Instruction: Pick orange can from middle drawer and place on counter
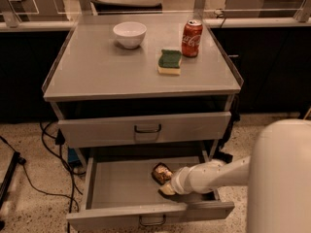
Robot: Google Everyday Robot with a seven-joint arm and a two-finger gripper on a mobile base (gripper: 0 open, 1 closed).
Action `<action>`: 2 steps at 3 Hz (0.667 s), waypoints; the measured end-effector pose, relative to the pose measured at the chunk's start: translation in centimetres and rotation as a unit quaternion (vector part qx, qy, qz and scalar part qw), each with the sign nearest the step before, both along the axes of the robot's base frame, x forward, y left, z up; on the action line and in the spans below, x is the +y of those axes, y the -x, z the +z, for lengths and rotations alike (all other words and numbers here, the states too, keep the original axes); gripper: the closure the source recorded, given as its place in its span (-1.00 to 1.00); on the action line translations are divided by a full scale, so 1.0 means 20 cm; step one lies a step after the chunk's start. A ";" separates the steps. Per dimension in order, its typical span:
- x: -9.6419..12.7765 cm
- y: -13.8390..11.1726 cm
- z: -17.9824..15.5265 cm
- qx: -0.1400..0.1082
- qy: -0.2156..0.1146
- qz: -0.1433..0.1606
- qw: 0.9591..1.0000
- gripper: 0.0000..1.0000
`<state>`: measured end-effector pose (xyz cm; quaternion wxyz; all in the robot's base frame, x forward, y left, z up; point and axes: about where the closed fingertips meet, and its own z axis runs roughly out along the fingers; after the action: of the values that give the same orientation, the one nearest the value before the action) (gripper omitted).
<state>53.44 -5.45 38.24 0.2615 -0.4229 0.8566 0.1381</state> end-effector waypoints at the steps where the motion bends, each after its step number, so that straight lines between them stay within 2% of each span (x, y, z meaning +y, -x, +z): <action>1: 0.02 -0.09 0.17 -0.036 -0.009 0.061 0.997 1.00; 2: 0.08 -0.25 0.35 -0.046 -0.070 0.070 0.994 1.00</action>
Offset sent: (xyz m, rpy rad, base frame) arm -0.0092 -0.0217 0.0842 -0.0571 0.2108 0.8025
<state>58.41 -3.83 45.34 0.3195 -0.4686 0.8000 0.1958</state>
